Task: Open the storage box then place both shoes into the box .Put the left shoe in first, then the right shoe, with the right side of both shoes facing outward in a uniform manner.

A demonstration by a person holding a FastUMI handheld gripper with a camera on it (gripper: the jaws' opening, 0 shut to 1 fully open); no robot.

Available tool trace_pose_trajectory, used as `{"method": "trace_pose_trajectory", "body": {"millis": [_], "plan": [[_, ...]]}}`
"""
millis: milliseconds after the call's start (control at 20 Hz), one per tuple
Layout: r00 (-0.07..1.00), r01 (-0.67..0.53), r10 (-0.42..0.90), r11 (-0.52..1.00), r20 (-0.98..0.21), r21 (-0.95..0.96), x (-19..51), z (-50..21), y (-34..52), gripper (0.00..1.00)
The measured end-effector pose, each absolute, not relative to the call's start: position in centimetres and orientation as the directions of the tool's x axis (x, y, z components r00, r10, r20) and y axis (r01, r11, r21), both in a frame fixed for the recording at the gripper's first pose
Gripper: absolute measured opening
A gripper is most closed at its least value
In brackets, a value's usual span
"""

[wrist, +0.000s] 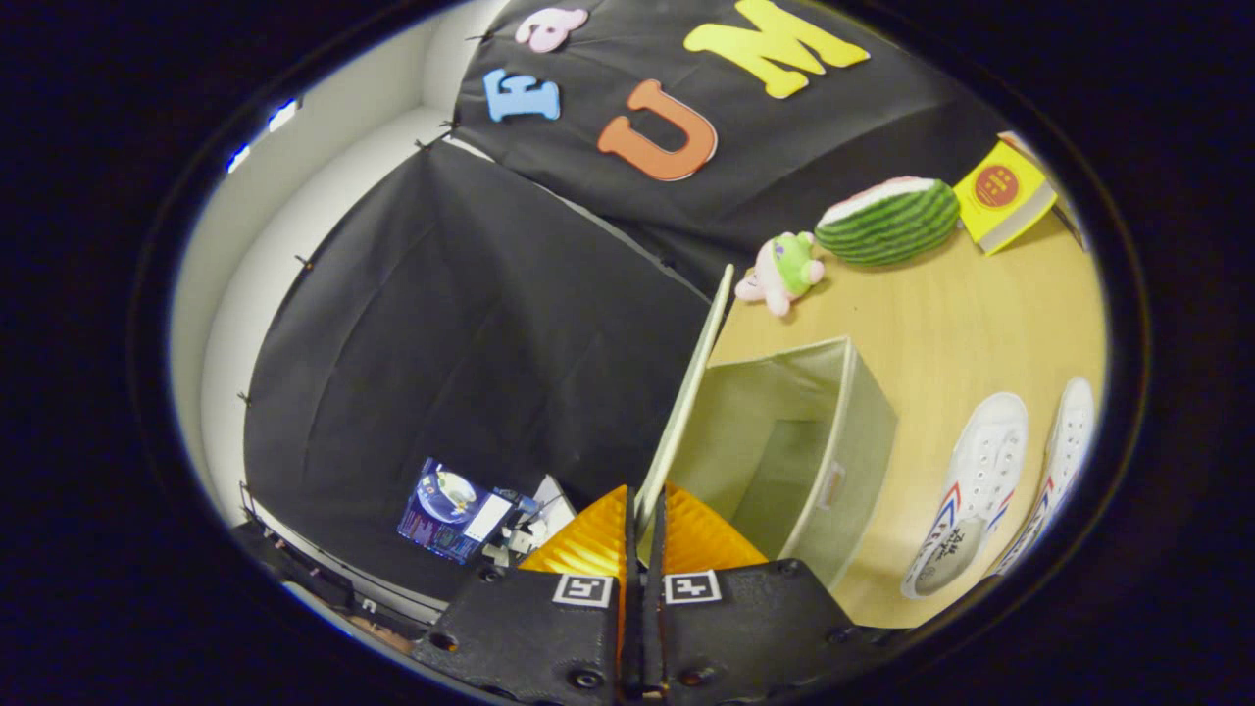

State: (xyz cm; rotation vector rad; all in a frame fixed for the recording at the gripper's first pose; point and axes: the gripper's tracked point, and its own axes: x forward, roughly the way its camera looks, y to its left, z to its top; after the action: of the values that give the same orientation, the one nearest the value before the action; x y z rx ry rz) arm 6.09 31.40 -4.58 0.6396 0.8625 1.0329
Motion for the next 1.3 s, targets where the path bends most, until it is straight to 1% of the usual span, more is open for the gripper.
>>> {"method": "trace_pose_trajectory", "body": {"millis": [450,500,550,650,800,850,950,1100,1150,1300], "plan": [[0.228,-0.577,0.908,0.417,-0.351,0.702,4.5,0.6,40.5,0.07],[0.241,-0.597,0.904,0.424,-0.352,0.681,4.5,1.1,41.3,0.13],[0.259,-0.621,0.907,0.421,-0.333,0.662,4.6,1.9,42.0,0.16],[0.249,-0.675,0.923,0.382,-0.293,0.631,3.5,3.7,42.9,0.32],[0.229,-0.716,0.943,0.331,-0.242,0.614,2.0,5.5,44.1,0.54],[0.222,-0.721,0.945,0.324,-0.239,0.613,1.7,5.5,44.5,0.60],[0.218,-0.726,0.940,0.336,-0.263,0.601,1.4,4.6,44.3,0.70],[0.259,-0.732,0.923,0.381,-0.286,0.565,1.8,3.7,43.3,0.76],[0.293,-0.738,0.911,0.408,-0.290,0.537,2.4,3.6,42.6,0.78],[0.450,-0.747,0.841,0.539,-0.302,0.390,4.4,3.3,39.5,0.80]]}}
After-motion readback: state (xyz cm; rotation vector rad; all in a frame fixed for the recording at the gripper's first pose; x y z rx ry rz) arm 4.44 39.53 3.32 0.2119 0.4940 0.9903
